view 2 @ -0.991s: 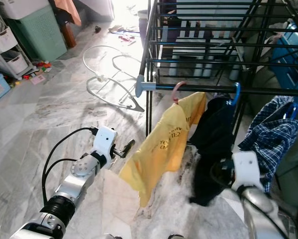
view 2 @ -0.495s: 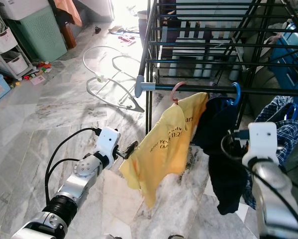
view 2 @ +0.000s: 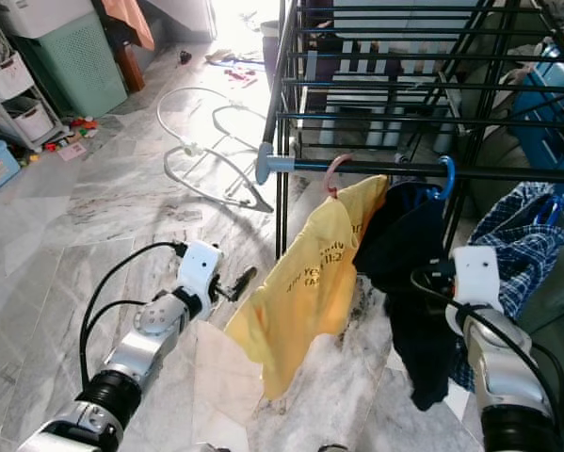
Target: Hang hanger
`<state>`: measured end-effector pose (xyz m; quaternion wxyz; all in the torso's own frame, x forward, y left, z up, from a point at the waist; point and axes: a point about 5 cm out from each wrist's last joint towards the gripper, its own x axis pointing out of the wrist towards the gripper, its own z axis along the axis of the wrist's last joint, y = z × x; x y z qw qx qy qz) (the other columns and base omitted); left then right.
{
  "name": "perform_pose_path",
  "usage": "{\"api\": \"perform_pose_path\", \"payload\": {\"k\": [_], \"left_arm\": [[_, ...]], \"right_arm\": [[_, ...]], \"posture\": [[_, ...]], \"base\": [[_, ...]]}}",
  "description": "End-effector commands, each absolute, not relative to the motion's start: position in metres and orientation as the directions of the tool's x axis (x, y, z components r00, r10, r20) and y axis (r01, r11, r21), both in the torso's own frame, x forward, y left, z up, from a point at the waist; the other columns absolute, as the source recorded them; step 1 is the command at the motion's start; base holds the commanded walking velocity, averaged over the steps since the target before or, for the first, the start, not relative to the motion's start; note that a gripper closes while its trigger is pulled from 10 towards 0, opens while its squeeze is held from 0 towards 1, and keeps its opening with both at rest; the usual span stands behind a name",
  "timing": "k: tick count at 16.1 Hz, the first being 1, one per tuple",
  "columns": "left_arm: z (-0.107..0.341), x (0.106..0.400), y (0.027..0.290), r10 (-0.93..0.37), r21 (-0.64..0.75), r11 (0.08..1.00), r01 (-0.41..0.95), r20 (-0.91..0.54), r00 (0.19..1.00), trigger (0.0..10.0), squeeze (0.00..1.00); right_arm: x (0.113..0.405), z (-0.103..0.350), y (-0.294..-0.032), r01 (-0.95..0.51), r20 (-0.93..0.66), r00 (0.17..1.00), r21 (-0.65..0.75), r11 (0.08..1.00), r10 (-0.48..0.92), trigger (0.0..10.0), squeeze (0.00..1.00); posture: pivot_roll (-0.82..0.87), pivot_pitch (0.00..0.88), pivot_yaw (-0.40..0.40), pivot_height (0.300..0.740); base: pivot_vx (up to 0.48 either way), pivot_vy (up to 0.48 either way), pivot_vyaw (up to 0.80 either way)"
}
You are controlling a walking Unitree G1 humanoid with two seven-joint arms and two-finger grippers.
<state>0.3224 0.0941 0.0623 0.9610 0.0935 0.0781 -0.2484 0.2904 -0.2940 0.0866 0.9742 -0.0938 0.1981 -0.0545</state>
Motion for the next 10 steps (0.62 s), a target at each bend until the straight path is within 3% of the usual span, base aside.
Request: {"api": "perform_pose_path", "payload": {"k": [1,10], "left_arm": [[0.062,0.322,0.099,-0.45,0.155,0.862,0.482,-0.202,0.87,10.0,0.0],[0.062,0.323,0.094,-0.465,0.156,0.853,0.497,-0.205,0.861,10.0,0.0]], "right_arm": [[0.292,0.088,-0.297,0.065,-0.37,0.918,-0.216,0.974,-0.143,0.0,0.0],[0.297,0.093,-0.32,0.126,-0.264,0.943,-0.276,0.953,-0.201,0.0,0.0]], "posture": [[0.06,0.086,0.035,0.74],[0.04,0.076,0.045,0.74]], "base": [[0.0,0.0,0.0],[0.0,0.0,0.0]]}}
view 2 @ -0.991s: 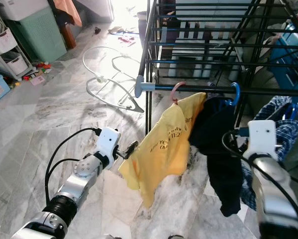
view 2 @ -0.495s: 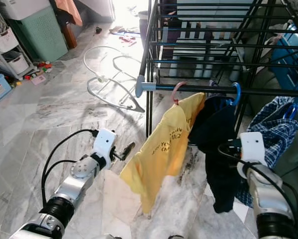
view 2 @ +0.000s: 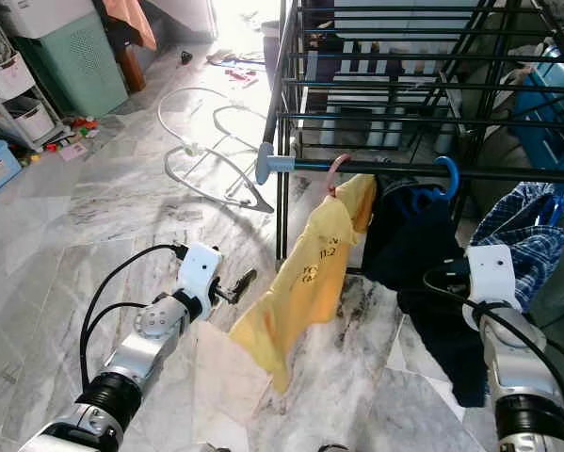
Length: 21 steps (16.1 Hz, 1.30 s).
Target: Hang hanger
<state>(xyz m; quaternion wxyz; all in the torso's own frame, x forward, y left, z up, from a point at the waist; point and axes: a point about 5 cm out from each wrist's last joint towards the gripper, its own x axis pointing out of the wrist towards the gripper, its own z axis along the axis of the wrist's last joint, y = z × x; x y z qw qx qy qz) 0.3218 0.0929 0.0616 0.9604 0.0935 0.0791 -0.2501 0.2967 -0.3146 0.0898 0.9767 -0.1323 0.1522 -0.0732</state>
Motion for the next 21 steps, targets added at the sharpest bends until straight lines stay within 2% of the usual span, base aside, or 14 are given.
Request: {"api": "perform_pose_path", "payload": {"k": [1,14,16,17,21], "left_arm": [[0.062,0.323,0.093,-0.464,0.156,0.854,0.497,-0.206,0.862,10.0,0.0],[0.061,0.323,0.088,-0.452,0.146,0.863,0.483,-0.2,0.869,10.0,0.0],[0.063,0.325,0.087,-0.431,0.151,0.876,0.459,-0.185,0.883,10.0,0.0],[0.067,0.327,0.087,-0.432,0.156,0.875,0.459,-0.175,0.885,10.0,0.0],[0.076,0.327,0.081,-0.492,0.184,0.843,0.505,-0.114,0.863,10.0,0.0]], "right_arm": [[0.298,0.093,-0.319,0.123,-0.254,0.948,-0.27,0.955,-0.194,0.0,0.0],[0.294,0.089,-0.321,0.139,-0.195,0.961,-0.265,0.954,-0.194,0.0,0.0],[0.292,0.097,-0.319,0.166,-0.117,0.973,-0.247,0.955,-0.2,0.0,0.0],[0.291,0.102,-0.316,0.173,-0.084,0.976,-0.25,0.953,-0.199,0.0,0.0],[0.271,0.116,-0.283,0.166,0.072,0.986,-0.275,0.947,-0.152,0.0,0.0]], "posture": [[0.05,0.074,0.043,0.74],[0.04,0.038,0.026,0.74],[0.04,0.036,0.014,0.74],[0.04,0.056,0.014,0.74],[0.01,0.029,0.012,0.74]], "base": [[0.0,0.0,0.0],[0.0,0.0,0.0],[0.0,0.0,0.0],[0.0,0.0,0.0],[0.0,0.0,0.0]]}}
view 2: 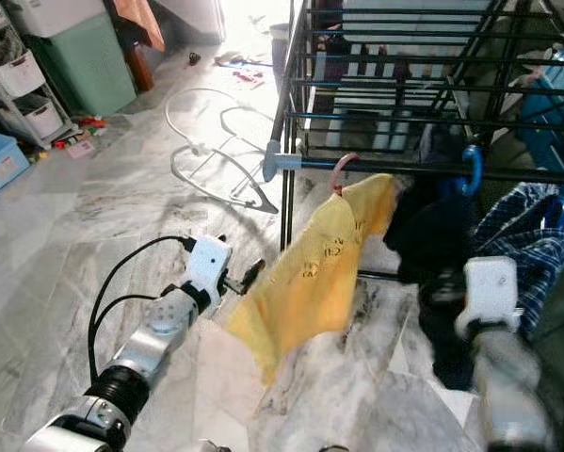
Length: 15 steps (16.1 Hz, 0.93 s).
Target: Hang hanger
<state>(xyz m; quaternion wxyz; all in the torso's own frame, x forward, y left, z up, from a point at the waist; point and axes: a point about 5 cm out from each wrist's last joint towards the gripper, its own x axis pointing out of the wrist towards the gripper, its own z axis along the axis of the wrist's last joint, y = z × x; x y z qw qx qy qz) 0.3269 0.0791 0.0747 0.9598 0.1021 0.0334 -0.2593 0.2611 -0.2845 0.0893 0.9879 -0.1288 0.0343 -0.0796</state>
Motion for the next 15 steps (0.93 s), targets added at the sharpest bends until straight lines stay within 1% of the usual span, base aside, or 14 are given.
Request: {"api": "perform_pose_path", "payload": {"k": [1,2,3,4,6,7,8,10,11,13,15], "left_arm": [[0.078,0.328,0.079,-0.498,0.171,0.844,0.508,-0.098,0.861,10.0,0.0],[0.084,0.325,0.076,-0.53,0.156,0.833,0.531,-0.053,0.847,10.0,0.0],[0.086,0.325,0.076,-0.533,0.151,0.833,0.533,-0.043,0.845,10.0,0.0],[0.088,0.325,0.077,-0.522,0.17,0.838,0.519,-0.025,0.852,10.0,0.0],[0.092,0.327,0.083,-0.473,0.227,0.859,0.458,0.011,0.881,10.0,0.0],[0.091,0.328,0.085,-0.454,0.227,0.868,0.442,0.0,0.891,10.0,0.0],[0.09,0.329,0.086,-0.442,0.224,0.874,0.432,-0.005,0.897,10.0,0.0],[0.085,0.328,0.09,-0.404,0.241,0.885,0.398,-0.025,0.914,10.0,0.0],[0.084,0.328,0.09,-0.401,0.243,0.886,0.395,-0.027,0.916,10.0,0.0],[0.081,0.327,0.09,-0.39,0.256,0.887,0.385,-0.036,0.92,10.0,0.0],[0.081,0.327,0.088,-0.385,0.261,0.887,0.38,-0.033,0.922,10.0,0.0]], "right_arm": [[0.264,0.117,-0.278,0.176,0.091,0.983,-0.256,0.95,-0.158,0.0,0.0],[0.238,0.12,-0.261,0.199,0.124,0.977,-0.223,0.954,-0.175,0.0,0.0],[0.233,0.121,-0.258,0.207,0.13,0.975,-0.217,0.954,-0.182,0.0,0.0],[0.218,0.12,-0.249,0.215,0.131,0.973,-0.211,0.954,-0.191,0.0,0.0],[0.197,0.12,-0.236,0.268,0.128,0.96,-0.18,0.946,-0.247,0.0,0.0],[0.189,0.119,-0.231,0.283,0.117,0.957,-0.178,0.942,-0.266,0.0,0.0],[0.186,0.118,-0.23,0.29,0.111,0.955,-0.177,0.94,-0.274,0.0,0.0],[0.168,0.112,-0.218,0.344,0.07,0.939,-0.115,0.932,-0.338,0.0,0.0],[0.165,0.111,-0.215,0.351,0.062,0.936,-0.101,0.931,-0.346,0.0,0.0],[0.161,0.103,-0.199,0.324,0.011,0.946,-0.056,0.944,-0.324,0.0,0.0],[0.16,0.098,-0.19,0.302,-0.012,0.953,-0.05,0.952,-0.302,0.0,0.0]], "posture": [[0.0,0.024,0.016,0.74],[-0.02,0.017,0.019,0.74],[-0.02,0.017,0.019,0.74],[-0.04,0.007,0.019,0.74],[-0.05,0.0,0.015,0.74],[-0.05,0.0,0.013,0.74],[-0.05,0.0,0.013,0.74],[-0.05,0.0,0.006,0.74],[-0.05,0.0,0.006,0.74],[-0.05,0.0,0.004,0.74],[-0.05,0.0,0.0,0.74]], "base": [[0.0,0.0,0.0],[0.0,0.0,0.0],[0.0,0.0,0.0],[0.0,0.0,0.0],[0.0,0.0,0.0],[0.0,0.0,0.0],[0.0,0.0,0.0],[0.0,0.0,0.0],[0.0,0.0,0.0],[0.0,0.0,0.0],[-0.12,0.0,0.0]]}}
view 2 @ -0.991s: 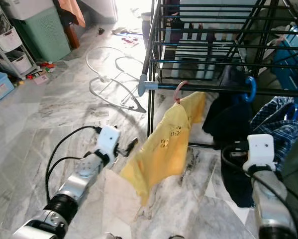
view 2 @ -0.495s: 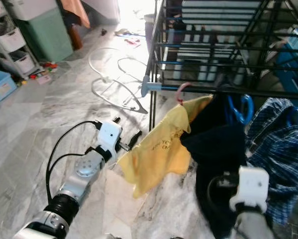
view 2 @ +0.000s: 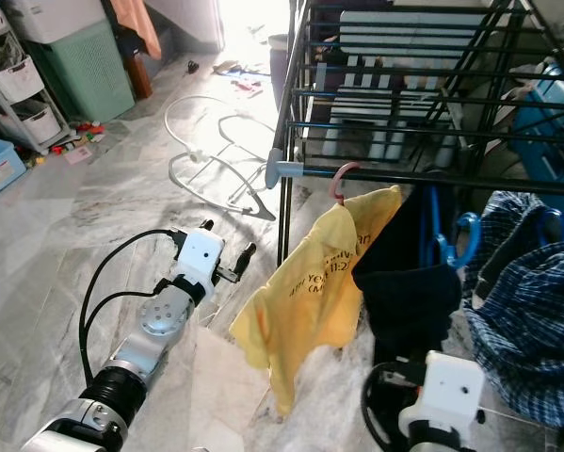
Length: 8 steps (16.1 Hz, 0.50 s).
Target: Hang hanger
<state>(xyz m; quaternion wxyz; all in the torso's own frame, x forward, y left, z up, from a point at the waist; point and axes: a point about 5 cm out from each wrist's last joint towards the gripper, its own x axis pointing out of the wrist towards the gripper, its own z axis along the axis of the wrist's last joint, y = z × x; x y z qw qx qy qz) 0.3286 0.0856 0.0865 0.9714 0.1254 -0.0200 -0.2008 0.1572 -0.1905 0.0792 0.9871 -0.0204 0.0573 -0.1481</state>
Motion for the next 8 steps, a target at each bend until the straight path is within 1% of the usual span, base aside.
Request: {"api": "perform_pose_path", "payload": {"k": [1,3,4,5,7,8], "left_arm": [[0.081,0.328,0.088,-0.377,0.263,0.89,0.371,-0.032,0.926,10.0,0.0],[0.082,0.328,0.088,-0.369,0.265,0.893,0.364,-0.032,0.929,10.0,0.0],[0.081,0.328,0.088,-0.372,0.266,0.891,0.367,-0.033,0.928,10.0,0.0],[0.081,0.329,0.087,-0.377,0.263,0.89,0.372,-0.035,0.926,10.0,0.0],[0.079,0.329,0.086,-0.374,0.25,0.892,0.376,-0.057,0.926,10.0,0.0],[0.08,0.329,0.086,-0.375,0.253,0.891,0.376,-0.055,0.925,10.0,0.0]], "right_arm": [[0.156,0.092,-0.186,0.289,-0.046,0.956,-0.044,0.956,-0.291,0.0,0.0],[0.151,0.082,-0.183,0.28,-0.091,0.955,-0.033,0.959,-0.282,0.0,0.0],[0.15,0.083,-0.183,0.279,-0.075,0.956,-0.059,0.959,-0.283,0.0,0.0],[0.151,0.087,-0.185,0.275,-0.026,0.96,-0.124,0.954,-0.28,0.0,0.0],[0.151,0.091,-0.186,0.278,0.004,0.96,-0.122,0.953,-0.28,0.0,0.0],[0.144,0.078,-0.188,0.304,-0.079,0.947,-0.105,0.947,-0.312,0.0,0.0]], "posture": [[-0.05,0.0,-0.002,0.74],[-0.05,0.0,0.0,0.74],[-0.05,0.0,0.002,0.74],[-0.05,0.0,0.004,0.74],[-0.05,0.0,0.007,0.74],[-0.05,0.0,0.01,0.74]], "base": [[-0.24,0.0,0.0],[-0.268,0.0,0.0],[0.0,0.0,0.0],[0.0,0.0,0.0],[0.0,0.0,0.0],[-0.319,0.0,0.0]]}}
